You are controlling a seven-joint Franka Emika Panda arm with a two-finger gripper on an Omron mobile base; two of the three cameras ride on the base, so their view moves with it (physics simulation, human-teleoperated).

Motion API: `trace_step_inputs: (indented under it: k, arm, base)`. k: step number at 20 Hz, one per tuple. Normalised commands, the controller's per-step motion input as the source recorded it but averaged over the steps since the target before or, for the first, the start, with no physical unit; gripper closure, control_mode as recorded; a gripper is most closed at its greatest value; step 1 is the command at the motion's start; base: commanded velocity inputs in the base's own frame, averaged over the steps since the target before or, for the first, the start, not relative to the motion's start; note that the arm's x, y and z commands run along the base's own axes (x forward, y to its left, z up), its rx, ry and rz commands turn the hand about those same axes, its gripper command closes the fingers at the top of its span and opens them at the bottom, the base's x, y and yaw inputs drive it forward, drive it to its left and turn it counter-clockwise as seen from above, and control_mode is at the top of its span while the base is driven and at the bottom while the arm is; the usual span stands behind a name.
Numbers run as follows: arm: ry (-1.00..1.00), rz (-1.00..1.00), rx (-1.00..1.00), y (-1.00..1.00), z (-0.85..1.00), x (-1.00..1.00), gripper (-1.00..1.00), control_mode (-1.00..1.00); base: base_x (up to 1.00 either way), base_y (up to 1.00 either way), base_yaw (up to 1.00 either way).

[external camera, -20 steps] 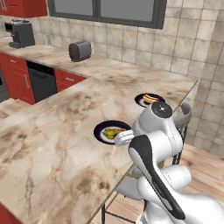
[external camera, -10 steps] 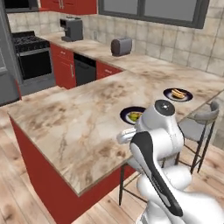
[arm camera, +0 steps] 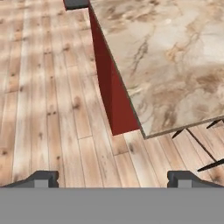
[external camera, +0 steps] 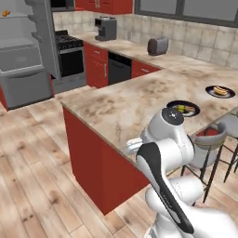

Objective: Pick up the pear and tangerine from the fridge and place one fruit on each plate on the dining counter.

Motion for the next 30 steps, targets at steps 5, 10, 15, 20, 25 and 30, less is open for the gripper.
trace_step_inputs:
  k: [5,10,15,20,25,30]
  arm:
    - [0.00,0.00,0.00,0.00,0.00,0.00,-1.00,1.00]
    - [0.00,0.00,0.00,0.00,0.00,0.00,-1.00,1.00]
    - [0.00,0.00,0.00,0.00,0.00,0.00,-1.00,1.00]
    - [0.00,0.00,0.00,0.00,0.00,0.00,-1.00,1.00]
    - [0.00,0.00,0.00,0.00,0.00,0.00,-1.00,1.00]
    - [0.00,0.00,0.00,0.00,0.00,0.00,-1.00,1.00]
  base:
    - [-0.14,0.94,0.01]
    - [0.03,0.94,0.00]
    - [0.16,0.94,0.00]
    - [0.59,0.77,0.00]
    - [0.72,0.61,-0.05]
    - [0.87,0.38,-0.11]
